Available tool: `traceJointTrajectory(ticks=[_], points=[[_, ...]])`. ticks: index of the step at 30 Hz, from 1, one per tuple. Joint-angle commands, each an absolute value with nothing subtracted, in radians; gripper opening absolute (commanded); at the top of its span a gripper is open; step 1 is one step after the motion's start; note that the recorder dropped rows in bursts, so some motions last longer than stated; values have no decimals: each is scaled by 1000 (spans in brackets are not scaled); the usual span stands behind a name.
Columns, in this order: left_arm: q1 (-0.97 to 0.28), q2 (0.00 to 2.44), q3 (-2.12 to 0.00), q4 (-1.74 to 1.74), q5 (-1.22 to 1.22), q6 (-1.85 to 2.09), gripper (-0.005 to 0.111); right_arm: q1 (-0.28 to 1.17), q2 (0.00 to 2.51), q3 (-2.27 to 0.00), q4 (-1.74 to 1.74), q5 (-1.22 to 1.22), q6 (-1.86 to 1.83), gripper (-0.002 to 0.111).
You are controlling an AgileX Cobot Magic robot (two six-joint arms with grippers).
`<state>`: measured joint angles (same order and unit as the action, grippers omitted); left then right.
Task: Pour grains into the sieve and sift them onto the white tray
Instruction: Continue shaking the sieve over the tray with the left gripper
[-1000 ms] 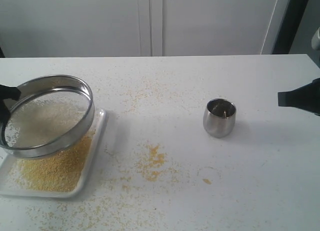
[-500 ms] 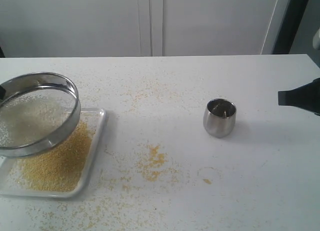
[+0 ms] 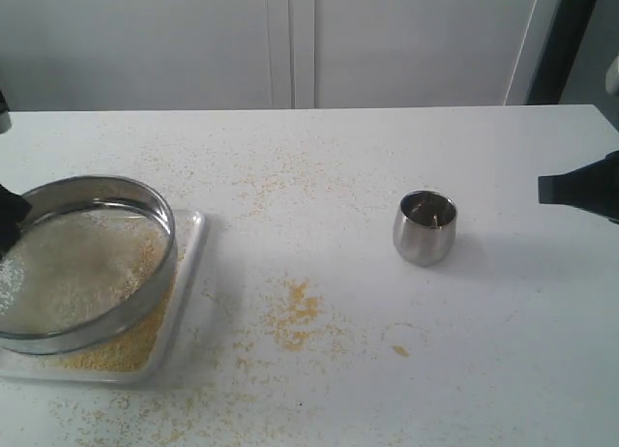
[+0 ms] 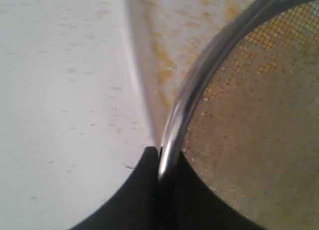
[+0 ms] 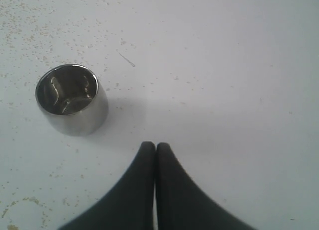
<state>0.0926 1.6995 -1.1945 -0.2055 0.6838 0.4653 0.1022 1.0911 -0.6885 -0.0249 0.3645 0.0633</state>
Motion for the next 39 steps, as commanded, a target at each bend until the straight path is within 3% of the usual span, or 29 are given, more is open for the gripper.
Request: traceJointTrajectory(ticks=[1,5,9,13,16,20,24,29,34,39], points=[[136,1681,-1198,-245,619,-8,0,98,1085,-684,-28,354,67,0],[103,1679,-1200,-279,710,537,0,98,1085,-684,-28,354,67,0],[138,1679,-1200,-240,648,99,0,98,1085,-684,-28,354,67,0],[106,1675,-1200,-258,747,666,0,98,1085,-684,-28,350,67,0],[134,1675,-1200,-262,632,123,0,98,1085,-684,-28,350,67,0],[105,1675,-1200,-268,712,632,0,98,1085,-684,-28,350,67,0],[128,1675,-1200,-274,631,178,0,98,1085,-684,-28,350,67,0],[128,1677,-1200,-263,745,66,0,98,1085,-684,-28,350,67,0],[124,1675,-1200,-250,708,69,0,98,1085,-684,-28,350,67,0],[52,1675,-1200,-247,735,467,0,98,1085,-684,-28,350,67,0]])
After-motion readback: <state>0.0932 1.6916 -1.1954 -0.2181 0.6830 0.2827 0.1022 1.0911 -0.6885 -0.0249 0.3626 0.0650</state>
